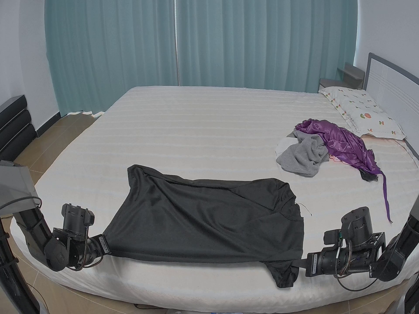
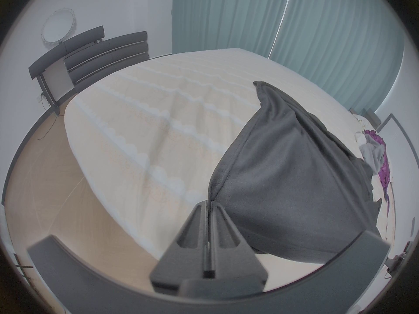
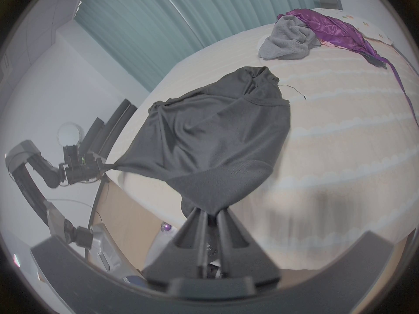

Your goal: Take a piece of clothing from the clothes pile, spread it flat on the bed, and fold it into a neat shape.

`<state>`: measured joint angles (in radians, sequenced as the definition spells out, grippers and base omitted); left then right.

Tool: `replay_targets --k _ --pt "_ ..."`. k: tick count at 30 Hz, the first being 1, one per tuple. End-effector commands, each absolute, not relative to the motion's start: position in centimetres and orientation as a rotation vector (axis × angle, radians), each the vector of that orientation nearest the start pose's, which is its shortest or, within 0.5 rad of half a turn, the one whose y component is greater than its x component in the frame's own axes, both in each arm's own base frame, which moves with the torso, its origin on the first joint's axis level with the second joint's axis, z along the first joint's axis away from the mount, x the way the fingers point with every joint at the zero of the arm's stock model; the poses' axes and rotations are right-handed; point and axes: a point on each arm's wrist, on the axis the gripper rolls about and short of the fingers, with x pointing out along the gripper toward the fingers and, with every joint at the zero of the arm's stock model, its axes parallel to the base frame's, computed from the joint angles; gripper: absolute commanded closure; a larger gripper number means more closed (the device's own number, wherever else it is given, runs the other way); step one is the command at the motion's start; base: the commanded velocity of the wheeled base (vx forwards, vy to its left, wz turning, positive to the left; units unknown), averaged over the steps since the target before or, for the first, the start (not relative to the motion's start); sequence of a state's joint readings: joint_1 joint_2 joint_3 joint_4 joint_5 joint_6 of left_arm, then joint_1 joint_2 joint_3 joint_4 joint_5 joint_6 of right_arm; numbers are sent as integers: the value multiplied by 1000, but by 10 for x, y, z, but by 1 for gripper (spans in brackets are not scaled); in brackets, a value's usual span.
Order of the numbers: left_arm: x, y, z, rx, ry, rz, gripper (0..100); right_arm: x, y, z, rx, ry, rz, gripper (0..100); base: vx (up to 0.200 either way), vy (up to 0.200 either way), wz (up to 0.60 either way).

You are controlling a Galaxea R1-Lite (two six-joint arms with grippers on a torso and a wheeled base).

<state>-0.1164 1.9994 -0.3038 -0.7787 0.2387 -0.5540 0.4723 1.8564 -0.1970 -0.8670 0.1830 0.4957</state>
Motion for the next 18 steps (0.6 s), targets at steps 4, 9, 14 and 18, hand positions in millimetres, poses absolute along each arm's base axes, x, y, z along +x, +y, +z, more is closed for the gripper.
replay_targets --k 4,9,14,18 --pt "233 -23 13 -341 864 356 100 182 100 25 289 999 429 0 0 0 0" --pt "233 -24 13 -336 870 353 100 198 101 8 313 1036 401 0 0 0 0" --pt "233 -24 13 -337 870 354 100 220 91 -4 351 1024 328 0 0 0 0" --pt "233 -23 13 -339 868 357 100 236 80 -13 389 1009 267 0 0 0 0"
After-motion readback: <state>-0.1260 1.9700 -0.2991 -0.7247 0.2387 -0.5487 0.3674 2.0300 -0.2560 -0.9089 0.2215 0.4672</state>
